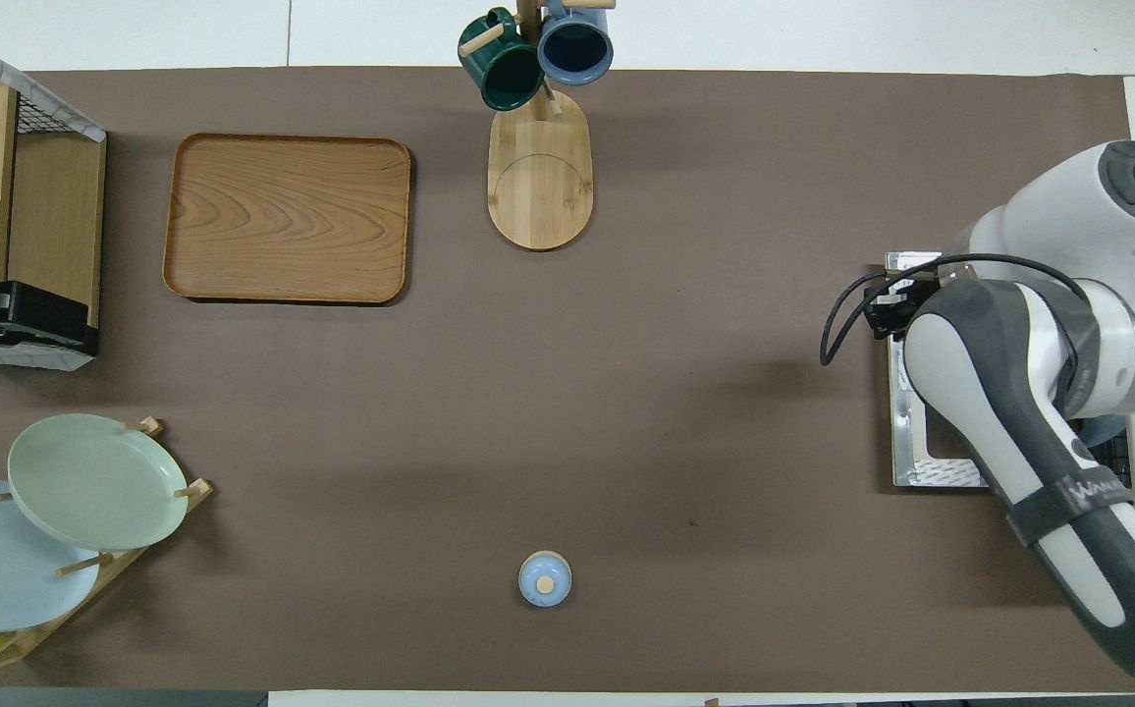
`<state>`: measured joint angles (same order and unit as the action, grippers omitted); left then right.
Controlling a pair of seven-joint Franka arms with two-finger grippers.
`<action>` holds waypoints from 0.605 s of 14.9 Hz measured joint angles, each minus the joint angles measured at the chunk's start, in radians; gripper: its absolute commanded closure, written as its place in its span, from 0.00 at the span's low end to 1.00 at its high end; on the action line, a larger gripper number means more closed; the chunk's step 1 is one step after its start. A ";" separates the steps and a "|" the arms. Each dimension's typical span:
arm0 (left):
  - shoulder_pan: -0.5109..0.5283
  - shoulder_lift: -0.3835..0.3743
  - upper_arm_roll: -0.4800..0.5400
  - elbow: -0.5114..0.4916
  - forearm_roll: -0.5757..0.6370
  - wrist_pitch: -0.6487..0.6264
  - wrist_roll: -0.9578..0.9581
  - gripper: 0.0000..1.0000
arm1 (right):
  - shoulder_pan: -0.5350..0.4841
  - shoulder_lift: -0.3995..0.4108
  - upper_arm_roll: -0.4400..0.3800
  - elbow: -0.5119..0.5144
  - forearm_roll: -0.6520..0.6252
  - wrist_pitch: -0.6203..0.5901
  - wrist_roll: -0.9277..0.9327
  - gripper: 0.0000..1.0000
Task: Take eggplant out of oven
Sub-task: 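Reach into the oven and grasp the light blue plate with the right gripper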
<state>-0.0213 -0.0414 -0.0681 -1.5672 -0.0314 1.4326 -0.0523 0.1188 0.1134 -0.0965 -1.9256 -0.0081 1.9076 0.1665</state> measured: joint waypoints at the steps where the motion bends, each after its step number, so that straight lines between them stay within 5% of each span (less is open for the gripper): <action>1: 0.000 0.000 0.000 0.000 0.000 0.000 0.000 0.00 | -0.014 -0.010 -0.004 -0.001 -0.020 -0.010 -0.001 0.51; 9: 0.000 0.000 0.000 0.000 0.000 0.000 0.000 0.00 | -0.086 -0.022 -0.007 -0.112 -0.034 0.097 -0.140 0.47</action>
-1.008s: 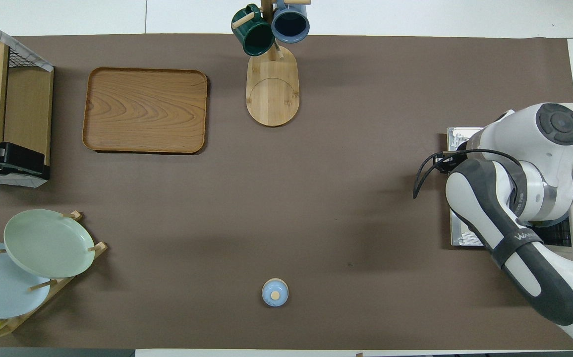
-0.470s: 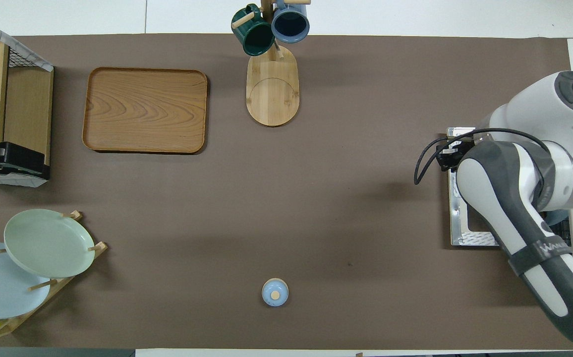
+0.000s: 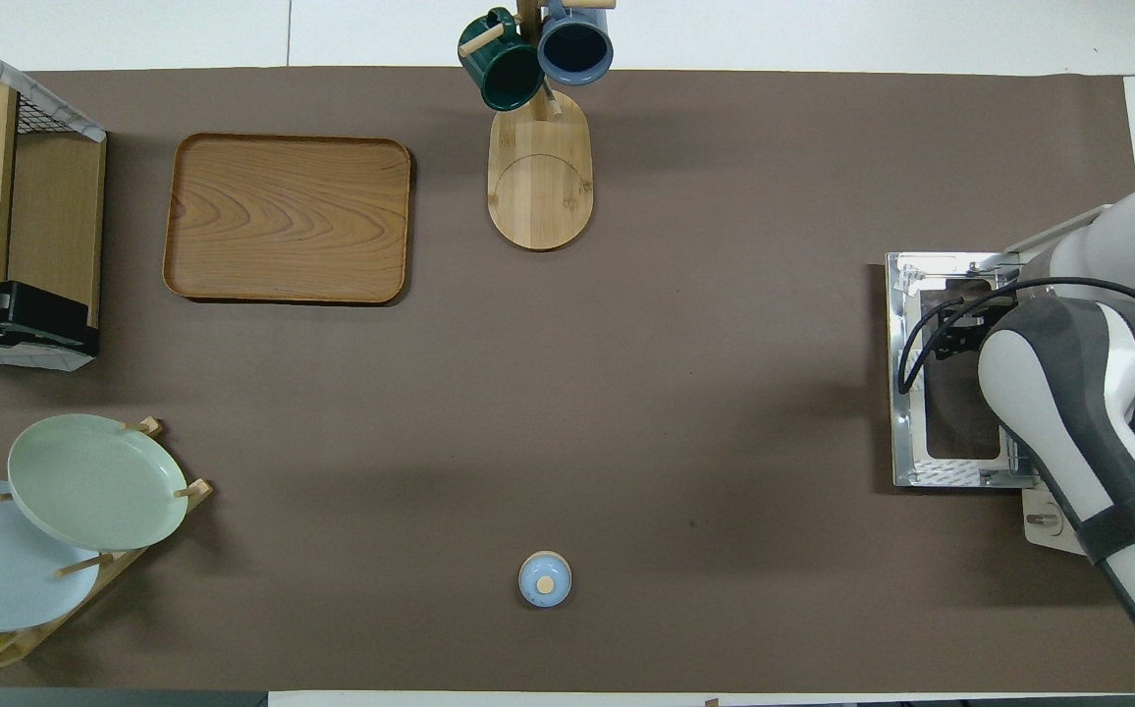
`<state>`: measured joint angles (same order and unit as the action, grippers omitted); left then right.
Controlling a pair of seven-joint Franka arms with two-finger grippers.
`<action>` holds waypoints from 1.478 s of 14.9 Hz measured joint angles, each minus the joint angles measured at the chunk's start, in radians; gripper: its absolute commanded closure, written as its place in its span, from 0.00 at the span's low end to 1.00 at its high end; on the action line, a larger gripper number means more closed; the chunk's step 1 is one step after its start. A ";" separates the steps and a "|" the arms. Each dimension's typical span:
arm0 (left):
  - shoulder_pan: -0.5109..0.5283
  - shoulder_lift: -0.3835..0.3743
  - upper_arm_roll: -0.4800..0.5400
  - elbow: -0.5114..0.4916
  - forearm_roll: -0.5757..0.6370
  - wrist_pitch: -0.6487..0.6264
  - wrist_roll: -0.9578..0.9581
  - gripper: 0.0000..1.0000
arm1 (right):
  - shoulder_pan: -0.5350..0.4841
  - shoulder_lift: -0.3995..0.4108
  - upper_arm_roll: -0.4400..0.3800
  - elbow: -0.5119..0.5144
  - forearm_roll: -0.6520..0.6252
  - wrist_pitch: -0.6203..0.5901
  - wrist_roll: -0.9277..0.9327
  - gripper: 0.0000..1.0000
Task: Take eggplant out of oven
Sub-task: 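Reach into the oven and grasp the light blue plate with the right gripper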
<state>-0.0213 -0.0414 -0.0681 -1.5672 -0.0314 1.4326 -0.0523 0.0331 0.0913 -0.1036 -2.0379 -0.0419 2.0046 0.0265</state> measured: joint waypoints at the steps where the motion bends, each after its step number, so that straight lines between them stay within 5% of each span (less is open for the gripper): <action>1: 0.000 0.000 0.000 0.000 0.000 0.000 0.000 0.00 | -0.010 -0.004 0.000 -0.023 0.000 0.022 -0.015 0.47; 15: 0.000 0.000 0.000 0.000 0.000 0.000 0.000 0.00 | -0.024 -0.043 0.001 -0.104 0.000 0.059 -0.065 0.50; 21: 0.000 0.000 0.000 0.000 0.000 0.000 0.000 0.00 | -0.040 -0.048 0.000 -0.132 0.000 0.096 -0.095 0.71; 22: 0.000 0.000 0.000 0.000 0.000 0.000 0.000 0.00 | -0.043 -0.049 0.000 -0.145 0.000 0.119 -0.104 0.82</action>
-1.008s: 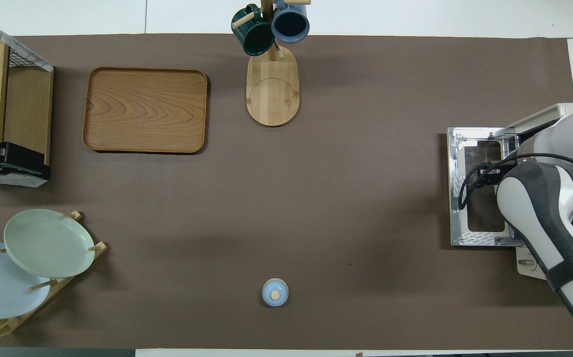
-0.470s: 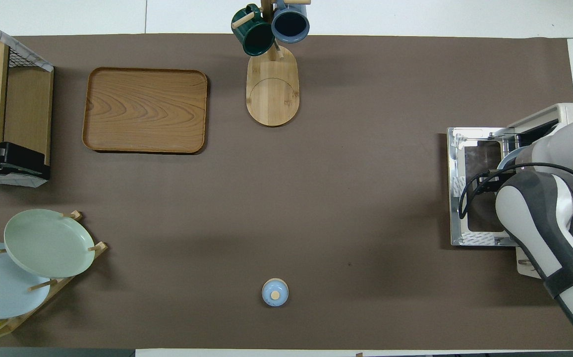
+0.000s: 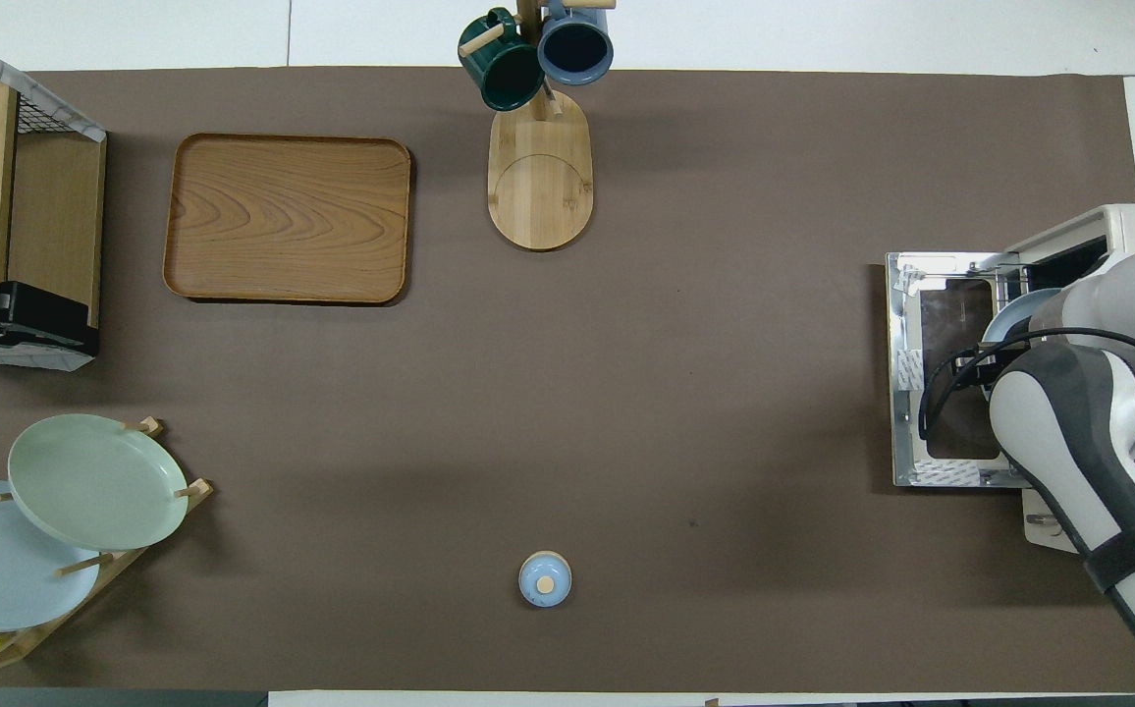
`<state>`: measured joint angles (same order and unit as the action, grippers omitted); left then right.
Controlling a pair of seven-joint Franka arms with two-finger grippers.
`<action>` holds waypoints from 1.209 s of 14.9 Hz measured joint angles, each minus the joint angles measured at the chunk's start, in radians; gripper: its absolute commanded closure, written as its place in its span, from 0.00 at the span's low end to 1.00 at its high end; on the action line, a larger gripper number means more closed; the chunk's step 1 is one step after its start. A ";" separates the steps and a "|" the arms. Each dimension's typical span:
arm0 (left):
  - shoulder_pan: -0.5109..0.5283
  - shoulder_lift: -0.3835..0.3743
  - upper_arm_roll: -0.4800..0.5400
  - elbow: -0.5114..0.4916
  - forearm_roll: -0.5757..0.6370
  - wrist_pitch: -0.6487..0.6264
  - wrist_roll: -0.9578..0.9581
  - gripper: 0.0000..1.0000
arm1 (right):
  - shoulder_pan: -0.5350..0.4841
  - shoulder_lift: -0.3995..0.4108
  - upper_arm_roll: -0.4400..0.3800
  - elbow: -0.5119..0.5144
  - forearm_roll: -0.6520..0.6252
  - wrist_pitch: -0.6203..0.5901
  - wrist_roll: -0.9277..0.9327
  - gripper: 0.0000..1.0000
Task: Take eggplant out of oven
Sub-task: 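Reach into the oven and grasp the light blue plate with the right gripper, then pull the plate with eggplant out of the oven with the right gripper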
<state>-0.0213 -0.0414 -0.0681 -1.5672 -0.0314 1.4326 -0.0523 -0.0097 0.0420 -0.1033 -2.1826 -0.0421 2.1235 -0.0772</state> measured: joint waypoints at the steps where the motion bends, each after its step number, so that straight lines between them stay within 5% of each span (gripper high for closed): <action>1: 0.000 0.000 0.000 0.000 0.000 0.000 0.000 0.00 | -0.005 -0.003 0.000 -0.012 0.000 0.018 -0.012 1.00; 7: 0.000 0.000 0.000 0.000 0.000 0.000 0.000 0.00 | 0.034 -0.037 0.005 -0.024 -0.056 0.026 -0.082 1.00; 18: 0.000 0.000 0.000 0.000 0.000 0.000 0.000 0.00 | 0.566 0.032 0.021 0.187 -0.147 -0.197 0.374 1.00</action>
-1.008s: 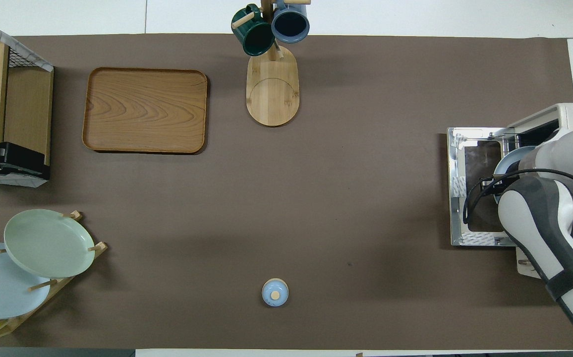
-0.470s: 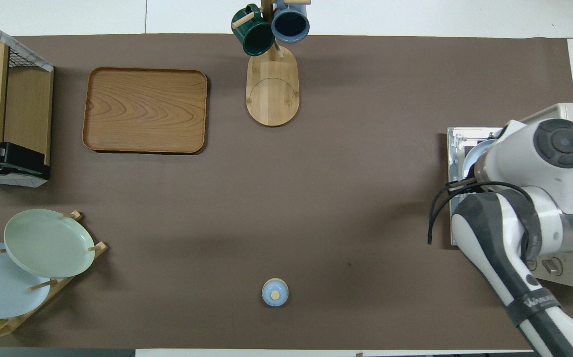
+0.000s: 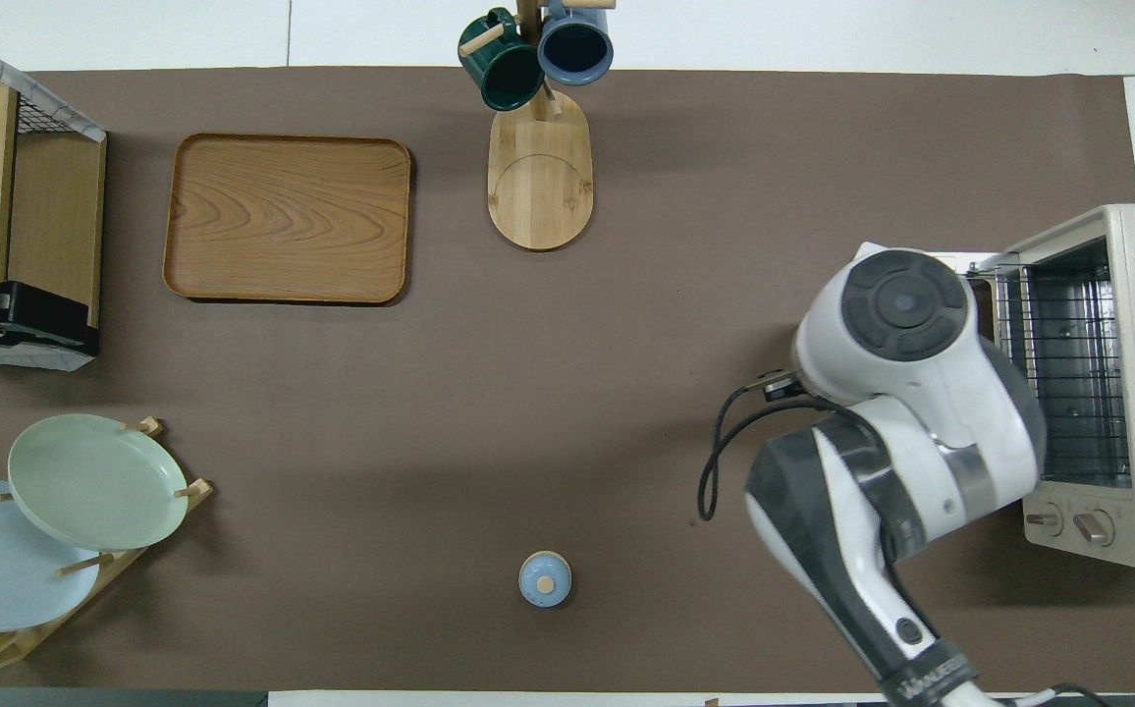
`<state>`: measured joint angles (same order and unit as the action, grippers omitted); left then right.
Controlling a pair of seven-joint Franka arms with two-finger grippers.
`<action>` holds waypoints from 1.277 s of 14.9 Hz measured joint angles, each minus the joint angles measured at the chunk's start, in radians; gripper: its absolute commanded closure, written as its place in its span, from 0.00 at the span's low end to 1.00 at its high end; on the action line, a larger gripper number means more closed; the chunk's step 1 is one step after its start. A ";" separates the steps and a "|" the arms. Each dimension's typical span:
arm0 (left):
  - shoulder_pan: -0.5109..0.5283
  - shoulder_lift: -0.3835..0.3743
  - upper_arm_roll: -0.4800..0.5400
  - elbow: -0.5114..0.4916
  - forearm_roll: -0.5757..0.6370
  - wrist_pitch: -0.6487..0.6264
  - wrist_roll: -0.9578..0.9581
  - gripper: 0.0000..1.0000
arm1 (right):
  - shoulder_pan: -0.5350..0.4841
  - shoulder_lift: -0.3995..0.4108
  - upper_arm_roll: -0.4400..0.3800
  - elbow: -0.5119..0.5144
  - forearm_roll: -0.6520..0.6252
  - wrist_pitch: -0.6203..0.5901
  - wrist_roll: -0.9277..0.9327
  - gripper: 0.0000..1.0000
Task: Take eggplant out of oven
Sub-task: 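Pull the plate with eggplant out of the oven with the right gripper, then lower the plate onto the table center and open the right gripper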
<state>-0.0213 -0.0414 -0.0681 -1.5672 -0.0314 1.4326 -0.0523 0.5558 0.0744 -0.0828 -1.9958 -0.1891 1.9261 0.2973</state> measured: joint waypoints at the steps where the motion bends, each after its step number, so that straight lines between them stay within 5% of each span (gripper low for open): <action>1: 0.000 0.000 0.000 0.000 0.000 0.000 0.000 0.00 | 0.045 0.039 0.001 0.054 0.000 -0.038 0.061 1.00; 4: 0.000 0.000 0.000 0.000 0.000 0.000 0.000 0.00 | 0.160 0.201 0.002 0.276 0.001 -0.170 0.204 1.00; 8: 0.000 0.000 0.000 0.000 0.000 0.000 0.000 0.00 | 0.210 0.368 0.009 0.425 0.039 -0.112 0.341 1.00; 13: 0.000 0.000 0.000 0.000 0.000 0.000 0.000 0.00 | 0.219 0.513 0.047 0.531 0.070 0.018 0.449 1.00; 18: 0.000 0.000 0.000 0.000 0.000 0.000 0.000 0.00 | 0.303 0.608 0.064 0.644 0.070 0.019 0.545 1.00; 19: 0.000 0.000 0.000 0.000 0.000 0.000 0.000 0.00 | 0.302 0.609 0.064 0.649 0.070 0.023 0.545 0.90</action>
<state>-0.0213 -0.0414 -0.0681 -1.5672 -0.0314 1.4326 -0.0523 0.8575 0.6836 -0.0186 -1.3467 -0.1193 1.9489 0.8423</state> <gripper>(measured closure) 0.000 0.978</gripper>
